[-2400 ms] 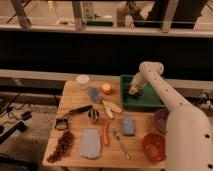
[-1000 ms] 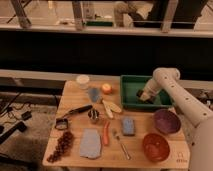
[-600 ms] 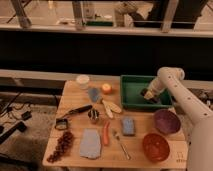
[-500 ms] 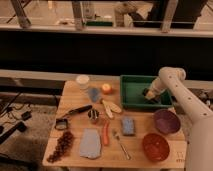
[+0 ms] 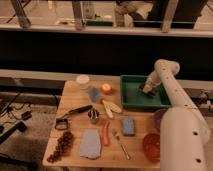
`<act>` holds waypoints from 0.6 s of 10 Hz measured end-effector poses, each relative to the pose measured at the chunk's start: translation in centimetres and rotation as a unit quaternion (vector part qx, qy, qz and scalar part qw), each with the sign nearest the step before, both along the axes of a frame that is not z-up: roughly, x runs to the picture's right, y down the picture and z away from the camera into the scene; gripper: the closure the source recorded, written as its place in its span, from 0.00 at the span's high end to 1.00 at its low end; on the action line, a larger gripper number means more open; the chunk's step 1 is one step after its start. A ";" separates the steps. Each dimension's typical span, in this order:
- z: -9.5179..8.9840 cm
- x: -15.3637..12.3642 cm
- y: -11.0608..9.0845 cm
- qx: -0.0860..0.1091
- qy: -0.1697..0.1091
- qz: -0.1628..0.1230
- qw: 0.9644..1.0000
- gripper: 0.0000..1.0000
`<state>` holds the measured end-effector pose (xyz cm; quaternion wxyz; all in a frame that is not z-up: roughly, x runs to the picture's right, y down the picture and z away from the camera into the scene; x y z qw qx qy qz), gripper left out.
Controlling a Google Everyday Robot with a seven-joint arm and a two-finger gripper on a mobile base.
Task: Wipe tray with eraser
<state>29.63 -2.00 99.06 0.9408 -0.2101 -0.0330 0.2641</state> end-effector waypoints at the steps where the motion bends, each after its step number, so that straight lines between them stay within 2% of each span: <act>1: 0.3 -0.4 -0.5 0.001 -0.003 -0.006 1.000 0.18; 2: 0.4 -0.9 -0.8 0.004 -0.007 -0.011 1.000 0.18; 6: 0.3 -6.3 -1.4 0.025 -0.039 -0.033 0.998 0.18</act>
